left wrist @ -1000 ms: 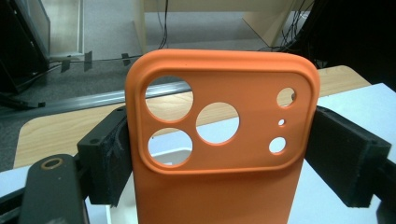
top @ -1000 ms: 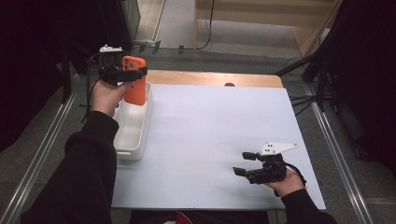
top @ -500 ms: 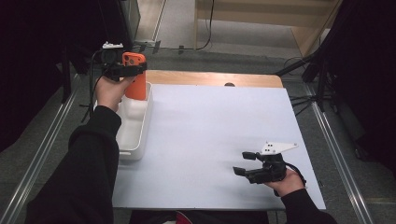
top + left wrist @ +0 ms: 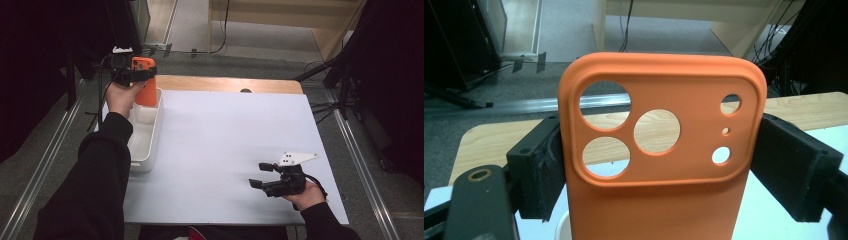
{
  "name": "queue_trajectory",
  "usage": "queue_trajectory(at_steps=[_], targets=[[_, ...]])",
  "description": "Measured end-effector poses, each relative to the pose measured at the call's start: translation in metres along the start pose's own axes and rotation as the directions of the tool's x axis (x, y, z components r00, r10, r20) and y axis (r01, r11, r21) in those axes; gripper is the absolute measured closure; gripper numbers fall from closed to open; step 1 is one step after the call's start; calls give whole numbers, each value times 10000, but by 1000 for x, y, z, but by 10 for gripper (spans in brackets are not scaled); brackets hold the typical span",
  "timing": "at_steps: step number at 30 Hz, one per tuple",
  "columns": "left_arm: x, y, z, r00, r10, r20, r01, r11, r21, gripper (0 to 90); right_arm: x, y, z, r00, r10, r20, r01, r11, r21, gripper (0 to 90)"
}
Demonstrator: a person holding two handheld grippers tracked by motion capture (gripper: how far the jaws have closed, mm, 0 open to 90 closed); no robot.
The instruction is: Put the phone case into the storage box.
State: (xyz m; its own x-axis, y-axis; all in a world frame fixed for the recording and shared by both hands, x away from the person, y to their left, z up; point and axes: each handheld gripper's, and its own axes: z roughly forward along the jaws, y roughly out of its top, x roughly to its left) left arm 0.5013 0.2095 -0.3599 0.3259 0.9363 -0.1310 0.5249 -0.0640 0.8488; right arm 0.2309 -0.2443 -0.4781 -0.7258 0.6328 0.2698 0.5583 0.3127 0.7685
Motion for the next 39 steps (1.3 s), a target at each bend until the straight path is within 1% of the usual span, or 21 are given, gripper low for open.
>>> queue_trajectory(at_steps=[5, 9, 15, 19, 21, 22, 25, 28, 30, 34, 39], targets=[[0, -2, 4, 9997, 141, -209, -141, 9999, 14, 161, 0, 0, 0, 10000, -4, -23, 4, 10000, 11, 247], [1, -4, 8, 9996, 137, -230, -136, 9999, 49, 160, 0, 0, 0, 10000, -2, -17, 2, 10000, -1, 247], [0, -8, 14, 9992, 292, -275, -286, 9994, 216, 160, 0, 0, 0, 10000, 26, -11, -26, 10000, -15, 247], [2, -12, 17, 9996, 151, -255, -146, 9997, 187, 159, 0, 0, 0, 10000, 22, -20, -22, 10000, -25, 247], [3, -14, 18, 9995, 172, -279, -164, 9995, 279, 159, 0, 0, 0, 10000, 25, -21, -25, 10000, -21, 247], [3, -16, 19, 9996, 107, -275, -99, 9996, 274, 159, 0, 0, 0, 10000, 20, -16, -20, 10000, -17, 247], [4, -19, 20, 9996, 79, -284, -70, 9994, 332, 159, 0, 0, 0, 10000, 19, -28, -19, 10000, -13, 247], [5, -21, 21, 9997, 71, -217, -63, 9993, 376, 158, 0, 0, 0, 10000, 19, -36, -19, 10000, 10, 247], [5, -22, 22, 9998, 86, -200, -76, 9988, 491, 158, 0, 0, 0, 10000, 16, -36, -16, 10000, 11, 247], [3, -25, 24, 9991, 315, -273, -297, 9975, 639, 157, 0, 0, 0, 10000, 41, -34, -41, 10000, 32, 247], [2, -29, 26, 9989, 324, -326, -300, 9970, 718, 157, 0, 0, 1, 10000, 28, -37, -27, 10000, 37, 247]])
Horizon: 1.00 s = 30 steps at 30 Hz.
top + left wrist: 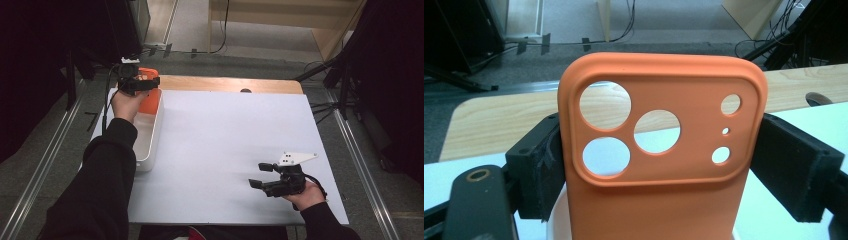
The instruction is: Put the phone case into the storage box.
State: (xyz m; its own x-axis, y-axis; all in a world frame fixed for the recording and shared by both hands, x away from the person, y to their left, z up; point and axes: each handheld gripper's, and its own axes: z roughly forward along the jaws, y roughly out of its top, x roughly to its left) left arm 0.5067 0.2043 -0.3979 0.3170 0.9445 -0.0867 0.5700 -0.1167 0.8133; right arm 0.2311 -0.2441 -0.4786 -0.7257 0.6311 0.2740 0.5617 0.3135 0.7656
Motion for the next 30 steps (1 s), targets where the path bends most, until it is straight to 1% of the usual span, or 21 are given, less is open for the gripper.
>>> queue_trajectory(at_steps=[3, 13, 27, 30], targets=[[0, -3, 1, 10000, -55, -4, 55, 10000, 66, 156, 0, 0, 0, 10000, 0, -17, 0, 10000, 9, 247], [1, -7, 4, 10000, 44, -42, -43, 9998, 184, 155, 0, 0, 0, 10000, 43, -10, -43, 10000, 24, 247], [2, -12, 8, 9999, -1, -132, 5, 9995, 317, 154, 0, 0, 0, 10000, 58, -29, -58, 10000, 35, 247], [2, -13, 9, 10000, -29, -81, 33, 9988, 480, 152, 0, 0, 0, 10000, 84, -42, -84, 10000, 26, 247]])
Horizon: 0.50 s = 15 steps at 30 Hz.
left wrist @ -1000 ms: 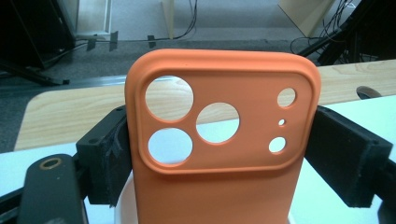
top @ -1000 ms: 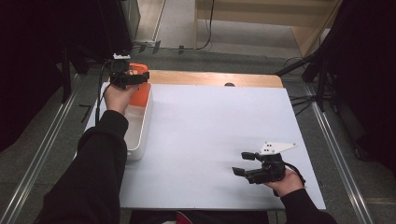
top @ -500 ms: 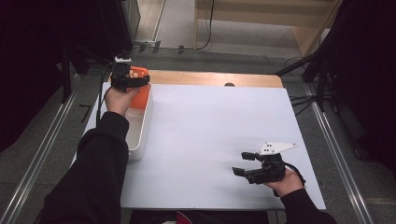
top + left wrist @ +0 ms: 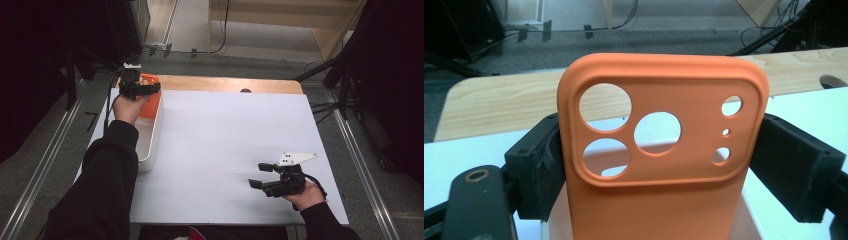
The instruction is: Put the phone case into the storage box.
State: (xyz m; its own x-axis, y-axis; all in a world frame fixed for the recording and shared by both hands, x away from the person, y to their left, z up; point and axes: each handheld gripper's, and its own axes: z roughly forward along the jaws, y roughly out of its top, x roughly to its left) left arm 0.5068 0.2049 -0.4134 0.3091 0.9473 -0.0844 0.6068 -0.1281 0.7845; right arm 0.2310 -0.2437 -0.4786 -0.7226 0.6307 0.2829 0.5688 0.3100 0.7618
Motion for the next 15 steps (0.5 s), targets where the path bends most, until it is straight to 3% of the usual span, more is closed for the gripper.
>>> queue_trajectory(at_steps=[9, 15], targets=[[0, 0, 2, 10000, -4, 65, 3, 9999, 148, 133, 0, 0, 0, 10000, -11, -35, 11, 10000, 0, 247], [0, 0, 3, 9999, 13, -137, -11, 9999, 134, 89, 1, 0, 0, 10000, -28, -57, 28, 10000, -14, 247]])
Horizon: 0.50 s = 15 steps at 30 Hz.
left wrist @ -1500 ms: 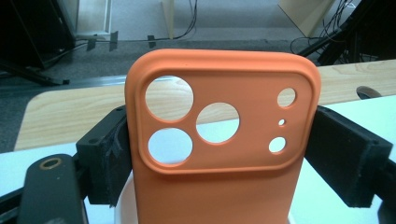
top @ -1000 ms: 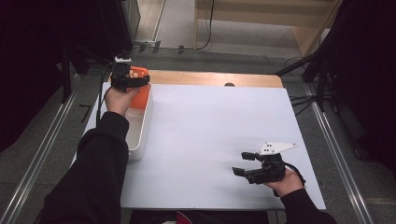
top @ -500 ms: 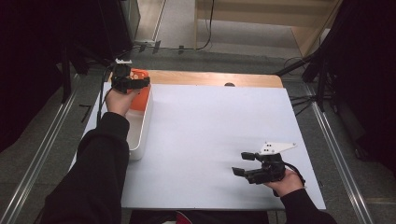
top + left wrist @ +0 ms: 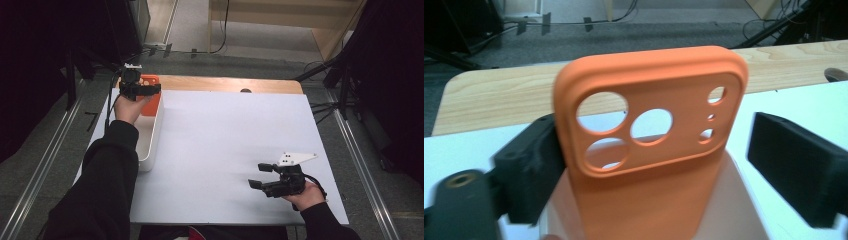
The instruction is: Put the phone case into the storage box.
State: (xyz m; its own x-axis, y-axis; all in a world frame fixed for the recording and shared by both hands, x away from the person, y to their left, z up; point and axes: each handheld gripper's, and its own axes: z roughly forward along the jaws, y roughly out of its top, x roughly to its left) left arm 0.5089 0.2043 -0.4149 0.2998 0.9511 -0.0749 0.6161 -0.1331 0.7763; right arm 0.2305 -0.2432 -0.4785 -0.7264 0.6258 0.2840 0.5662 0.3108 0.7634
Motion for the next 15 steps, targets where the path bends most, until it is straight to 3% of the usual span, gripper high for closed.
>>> queue_trajectory(at_steps=[6, 8, 10, 15], targets=[[0, 1, -2, 10000, 88, -19, -88, 10000, -17, 58, 0, 0, 0, 10000, -2, 7, 2, 10000, 21, 247], [0, 1, -2, 10000, 11, 55, -11, 10000, -58, 58, 0, 0, 0, 10000, -3, 7, 3, 10000, 27, 247], [1, 1, -3, 9999, -59, -152, 59, 10000, -13, 57, 0, 0, 0, 10000, 0, 9, -1, 10000, 24, 247], [5, 4, -10, 9995, -308, 77, 309, 9995, -68, 57, 0, 0, 0, 10000, 1, 14, -1, 10000, 31, 247]])
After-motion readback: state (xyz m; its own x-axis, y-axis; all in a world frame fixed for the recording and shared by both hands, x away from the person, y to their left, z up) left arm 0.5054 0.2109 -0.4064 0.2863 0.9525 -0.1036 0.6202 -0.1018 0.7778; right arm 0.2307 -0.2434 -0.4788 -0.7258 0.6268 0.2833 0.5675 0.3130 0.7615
